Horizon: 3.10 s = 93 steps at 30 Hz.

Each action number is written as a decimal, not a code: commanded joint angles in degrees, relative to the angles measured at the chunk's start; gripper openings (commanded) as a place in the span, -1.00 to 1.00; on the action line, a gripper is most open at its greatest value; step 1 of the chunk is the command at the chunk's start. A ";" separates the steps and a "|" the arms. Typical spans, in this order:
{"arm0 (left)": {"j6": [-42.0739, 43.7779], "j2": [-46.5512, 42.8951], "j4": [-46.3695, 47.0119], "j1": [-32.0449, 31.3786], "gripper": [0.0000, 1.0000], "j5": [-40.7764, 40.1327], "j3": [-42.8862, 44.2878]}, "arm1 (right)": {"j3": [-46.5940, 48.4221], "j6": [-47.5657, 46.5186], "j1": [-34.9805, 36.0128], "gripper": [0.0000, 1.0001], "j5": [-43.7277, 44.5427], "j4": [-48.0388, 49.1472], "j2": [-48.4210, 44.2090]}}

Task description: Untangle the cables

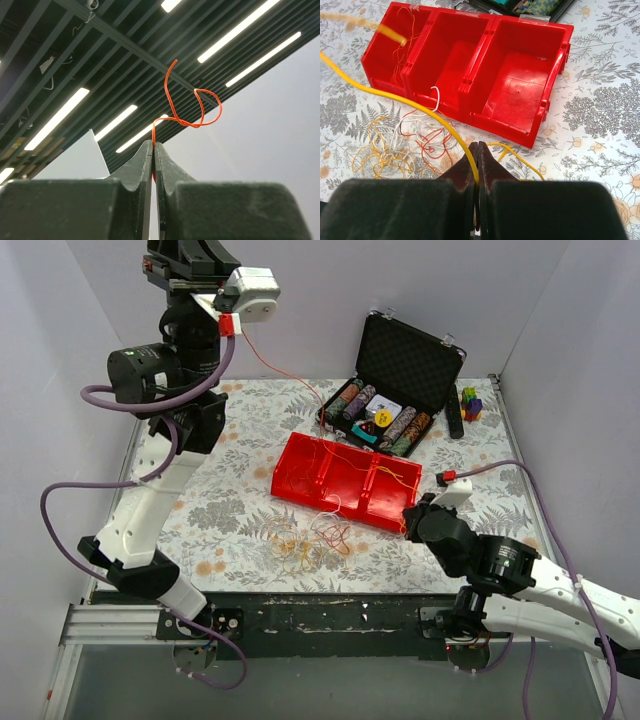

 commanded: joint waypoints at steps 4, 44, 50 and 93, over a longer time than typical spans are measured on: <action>2.32 3.08 0.32 0.68 -1.00 -1.67 7.04 | 5.06 10.88 -1.37 -0.97 7.25 -10.18 3.54; -34.35 -12.02 1.35 9.74 -1.00 16.52 -32.63 | 5.77 -12.12 -1.46 -0.97 5.76 21.59 1.97; -32.85 -11.05 3.37 9.74 -1.00 17.48 -36.15 | 5.16 -12.03 -1.46 -0.97 6.11 20.72 0.56; -38.38 -8.07 6.81 9.65 -1.00 18.80 -46.19 | 2.44 -7.55 -1.46 -0.97 5.50 16.32 -1.55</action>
